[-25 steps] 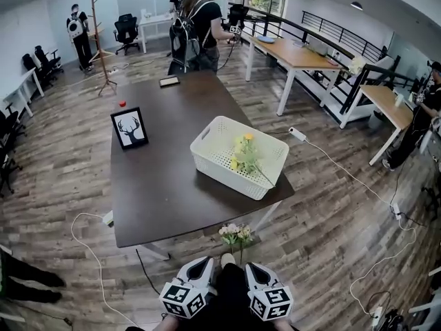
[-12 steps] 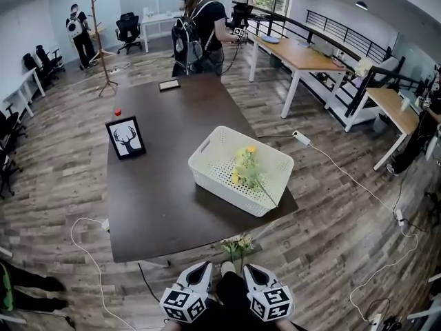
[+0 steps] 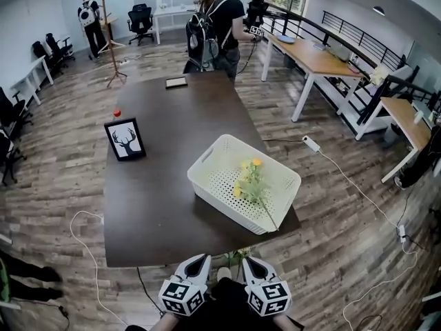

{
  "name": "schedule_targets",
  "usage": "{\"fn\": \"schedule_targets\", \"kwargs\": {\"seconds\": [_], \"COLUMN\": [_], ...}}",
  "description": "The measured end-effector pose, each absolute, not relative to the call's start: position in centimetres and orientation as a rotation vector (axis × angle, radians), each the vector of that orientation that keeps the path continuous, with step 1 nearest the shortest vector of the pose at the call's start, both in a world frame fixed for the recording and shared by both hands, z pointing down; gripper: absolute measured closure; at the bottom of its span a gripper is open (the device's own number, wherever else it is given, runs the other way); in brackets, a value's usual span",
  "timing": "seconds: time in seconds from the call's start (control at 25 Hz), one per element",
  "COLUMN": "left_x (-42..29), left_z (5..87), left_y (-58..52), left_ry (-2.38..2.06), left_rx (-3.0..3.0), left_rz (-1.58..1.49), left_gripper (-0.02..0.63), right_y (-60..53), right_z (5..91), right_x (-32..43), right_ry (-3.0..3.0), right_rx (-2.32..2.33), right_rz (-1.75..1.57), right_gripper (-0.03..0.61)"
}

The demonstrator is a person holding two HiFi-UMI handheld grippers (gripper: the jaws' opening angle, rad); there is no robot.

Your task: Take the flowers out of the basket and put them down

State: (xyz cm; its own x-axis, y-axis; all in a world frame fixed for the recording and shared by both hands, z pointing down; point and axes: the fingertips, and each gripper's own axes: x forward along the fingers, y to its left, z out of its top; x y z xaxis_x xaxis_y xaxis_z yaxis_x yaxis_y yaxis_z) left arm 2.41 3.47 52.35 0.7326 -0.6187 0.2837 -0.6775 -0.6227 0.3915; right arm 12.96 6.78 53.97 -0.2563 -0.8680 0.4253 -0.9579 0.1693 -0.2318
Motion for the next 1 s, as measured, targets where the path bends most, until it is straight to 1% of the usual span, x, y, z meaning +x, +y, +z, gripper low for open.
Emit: {"fn": "schedule_targets", "kwargs": {"seconds": [0.36, 0.68, 1.0], "left_x": [4.7, 6.1, 6.8], "left_z": [51.5, 51.2, 51.0], "left_y": [-1.2, -3.3, -4.2], "left_ry": [-1.118, -1.218, -1.231], "left_rx": [2.441, 2.416, 2.416], "left_rz": [0.158, 0.111, 0.110], "left_gripper": [0.606, 0.606, 0.606], "right_y": [0.7, -1.8, -3.1], "right_z": [51.0, 49.8, 47.6], "right_x": [13.0, 12.8, 14.2], "right_ry": [-2.410, -2.490, -2.486], "right_rx": [1.586, 1.460, 1.514], "right_rz": [0.543, 0.534, 0.518], "right_gripper": [0.571, 0.571, 0.571]}}
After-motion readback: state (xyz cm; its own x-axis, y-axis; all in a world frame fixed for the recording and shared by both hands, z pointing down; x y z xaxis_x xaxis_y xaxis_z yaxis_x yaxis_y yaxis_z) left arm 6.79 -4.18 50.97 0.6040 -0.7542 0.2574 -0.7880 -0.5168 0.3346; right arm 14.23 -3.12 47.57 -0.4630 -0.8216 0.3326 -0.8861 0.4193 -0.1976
